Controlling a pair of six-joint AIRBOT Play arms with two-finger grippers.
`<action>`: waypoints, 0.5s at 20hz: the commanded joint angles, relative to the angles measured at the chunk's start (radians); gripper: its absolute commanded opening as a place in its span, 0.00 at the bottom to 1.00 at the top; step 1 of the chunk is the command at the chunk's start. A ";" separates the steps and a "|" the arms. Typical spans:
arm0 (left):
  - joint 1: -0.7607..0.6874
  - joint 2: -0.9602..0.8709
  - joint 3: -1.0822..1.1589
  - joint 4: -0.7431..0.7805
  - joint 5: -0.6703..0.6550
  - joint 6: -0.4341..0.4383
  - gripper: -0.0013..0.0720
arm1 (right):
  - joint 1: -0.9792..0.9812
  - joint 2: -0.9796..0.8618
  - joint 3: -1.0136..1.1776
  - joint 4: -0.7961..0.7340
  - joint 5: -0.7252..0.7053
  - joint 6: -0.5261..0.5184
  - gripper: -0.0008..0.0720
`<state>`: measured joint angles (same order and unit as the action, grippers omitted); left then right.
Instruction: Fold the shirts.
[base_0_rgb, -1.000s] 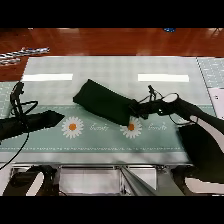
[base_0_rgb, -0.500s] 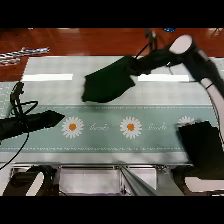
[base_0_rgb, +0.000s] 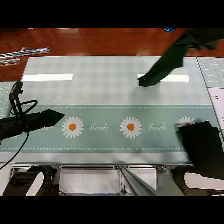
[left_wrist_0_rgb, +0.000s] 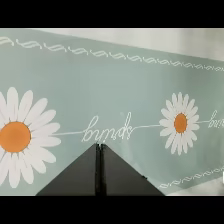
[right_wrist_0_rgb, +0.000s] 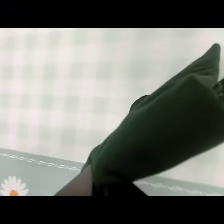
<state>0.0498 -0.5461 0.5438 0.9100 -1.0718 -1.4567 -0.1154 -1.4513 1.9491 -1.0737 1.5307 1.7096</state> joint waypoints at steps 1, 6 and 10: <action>0.000 0.001 0.000 -0.013 0.068 0.044 0.05 | -0.183 0.082 0.018 -0.018 0.139 0.054 0.04; 0.000 0.000 0.000 -0.014 0.161 0.055 0.05 | -0.408 0.180 -0.013 -0.081 0.301 0.067 0.04; 0.000 0.000 0.000 -0.014 0.229 0.058 0.05 | -0.586 0.315 -0.185 -0.134 0.326 0.064 0.04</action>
<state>0.0498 -0.5461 0.5438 0.8967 -0.9039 -1.4055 -0.5762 -1.2217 1.8576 -1.1618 1.8065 1.7710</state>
